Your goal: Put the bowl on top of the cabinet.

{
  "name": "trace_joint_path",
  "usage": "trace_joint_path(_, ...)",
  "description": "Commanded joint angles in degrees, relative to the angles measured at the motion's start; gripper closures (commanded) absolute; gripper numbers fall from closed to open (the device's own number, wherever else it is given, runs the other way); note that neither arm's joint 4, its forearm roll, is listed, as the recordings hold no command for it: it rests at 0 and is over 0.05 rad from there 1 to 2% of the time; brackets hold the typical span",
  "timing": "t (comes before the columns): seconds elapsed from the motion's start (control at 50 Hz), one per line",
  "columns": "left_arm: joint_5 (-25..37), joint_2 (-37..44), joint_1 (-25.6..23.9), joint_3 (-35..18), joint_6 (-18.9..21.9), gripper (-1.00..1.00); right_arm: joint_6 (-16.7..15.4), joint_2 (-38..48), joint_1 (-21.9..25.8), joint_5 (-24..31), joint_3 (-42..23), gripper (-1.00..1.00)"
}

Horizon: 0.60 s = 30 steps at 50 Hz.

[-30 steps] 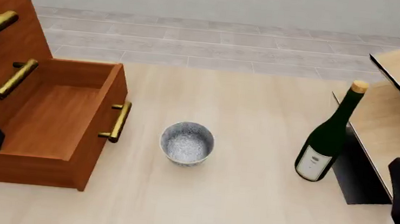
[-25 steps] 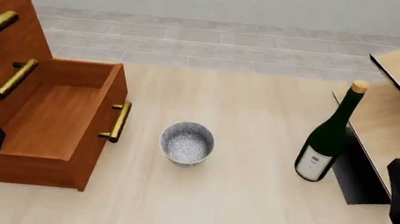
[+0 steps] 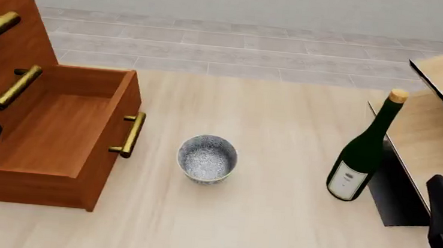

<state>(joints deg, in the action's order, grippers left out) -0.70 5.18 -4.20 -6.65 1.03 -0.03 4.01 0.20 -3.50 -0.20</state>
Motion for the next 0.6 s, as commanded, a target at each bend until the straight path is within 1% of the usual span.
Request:
trace_joint_path(0.02, -3.5, 10.5, -4.2, -5.4, 0.2, -1.0, -0.2, 0.3, 0.0, -0.7, 0.2, -1.0)
trace_joint_path(0.1, -4.1, 13.9, -7.0, -7.4, 2.0, -1.0, -0.2, 0.4, 0.0, -0.7, 0.2, -1.0)
trace_joint_path(0.12, -4.3, 15.3, -7.0, -7.9, 2.3, -1.0, -0.1, 0.4, 0.0, -0.7, 0.2, -1.0)
trace_joint_path(0.14, -4.6, 18.7, -8.3, -9.0, 2.8, -1.0, -0.1, 0.4, 0.0, -0.6, 0.2, -1.0)
trace_joint_path(0.2, -4.9, 22.5, -9.4, -11.3, 1.7, -1.0, 0.1, 0.0, -0.1, -0.1, 0.2, -1.0)
trace_joint_path(0.26, -3.9, 25.3, -11.0, -13.8, 2.4, -1.0, 0.2, 0.1, -0.2, -0.2, 0.2, -1.0)
trace_joint_path(0.3, -3.4, 27.5, -11.3, -15.2, 3.7, -1.0, 0.2, 0.2, -0.2, -0.4, 0.2, -1.0)
trace_joint_path(0.34, -3.1, 29.1, -11.6, -16.2, 4.0, -1.0, 0.2, 0.3, -0.2, -0.4, 0.2, -1.0)
trace_joint_path(0.38, -2.4, 31.7, -13.1, -17.8, 3.7, -1.0, 0.1, 0.3, -0.3, -0.4, 0.2, -1.0)
trace_joint_path(0.4, -2.3, 32.3, -13.1, -18.3, 4.0, -1.0, 0.1, 0.2, -0.3, -0.3, 0.2, -1.0)
trace_joint_path(0.46, -1.7, 35.4, -14.6, -20.1, 3.0, -1.0, 0.1, 0.6, -0.4, -0.7, 0.2, -1.0)
trace_joint_path(0.48, -0.9, 37.5, -16.4, -21.2, 1.9, -1.0, 0.1, 0.1, -0.4, -0.3, 0.2, -1.0)
trace_joint_path(0.52, -0.8, 37.8, -17.3, -21.6, 2.3, -1.0, 0.1, -0.1, -0.4, -0.1, 0.2, -1.0)
trace_joint_path(0.54, -0.9, 38.9, -17.2, -22.3, 3.0, -1.0, 0.0, 0.6, -0.4, -0.8, 0.2, -1.0)
trace_joint_path(0.6, -1.3, 40.8, -16.8, -22.9, 2.9, -1.0, -0.1, 0.9, -0.3, -1.0, 0.2, -1.0)
